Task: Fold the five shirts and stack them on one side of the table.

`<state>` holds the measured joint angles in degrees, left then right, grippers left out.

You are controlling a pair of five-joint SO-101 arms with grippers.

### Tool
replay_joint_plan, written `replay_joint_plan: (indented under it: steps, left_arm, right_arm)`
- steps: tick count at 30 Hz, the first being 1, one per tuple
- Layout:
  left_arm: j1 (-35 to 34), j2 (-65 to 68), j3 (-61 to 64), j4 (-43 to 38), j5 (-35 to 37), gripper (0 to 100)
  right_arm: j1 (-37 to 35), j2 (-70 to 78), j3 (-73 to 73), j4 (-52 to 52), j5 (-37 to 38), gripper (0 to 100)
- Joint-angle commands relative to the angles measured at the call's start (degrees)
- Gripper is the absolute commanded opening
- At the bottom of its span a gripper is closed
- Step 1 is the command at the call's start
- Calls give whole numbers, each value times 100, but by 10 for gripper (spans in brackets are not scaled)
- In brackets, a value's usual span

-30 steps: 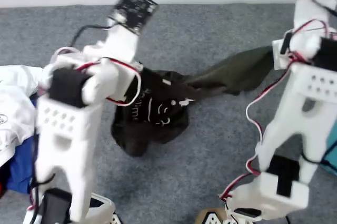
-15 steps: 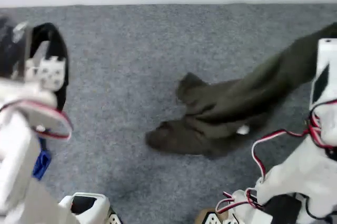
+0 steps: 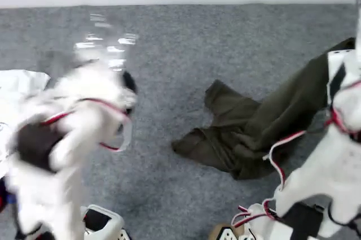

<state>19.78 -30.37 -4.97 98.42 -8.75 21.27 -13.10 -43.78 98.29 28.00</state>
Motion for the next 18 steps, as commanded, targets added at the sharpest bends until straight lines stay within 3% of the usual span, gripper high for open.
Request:
replay_joint_plan:
  steps: [1, 6, 14, 18]
  left_arm:
    - [396, 290, 1270, -598, 53, 6]
    - [519, 1011, 2053, -1582, 18, 7]
    - [914, 3015, 2097, -2470, -237, 9]
    - [914, 3815, 1798, -2462, -281, 92]
  right_arm:
    - [22, 154, 378, 22, 53, 10]
    - [268, 382, 668, -13, 53, 10]
    - [831, 541, 712, 22, 501, 10]
    - [1024, 497, 712, 84, 800, 30]
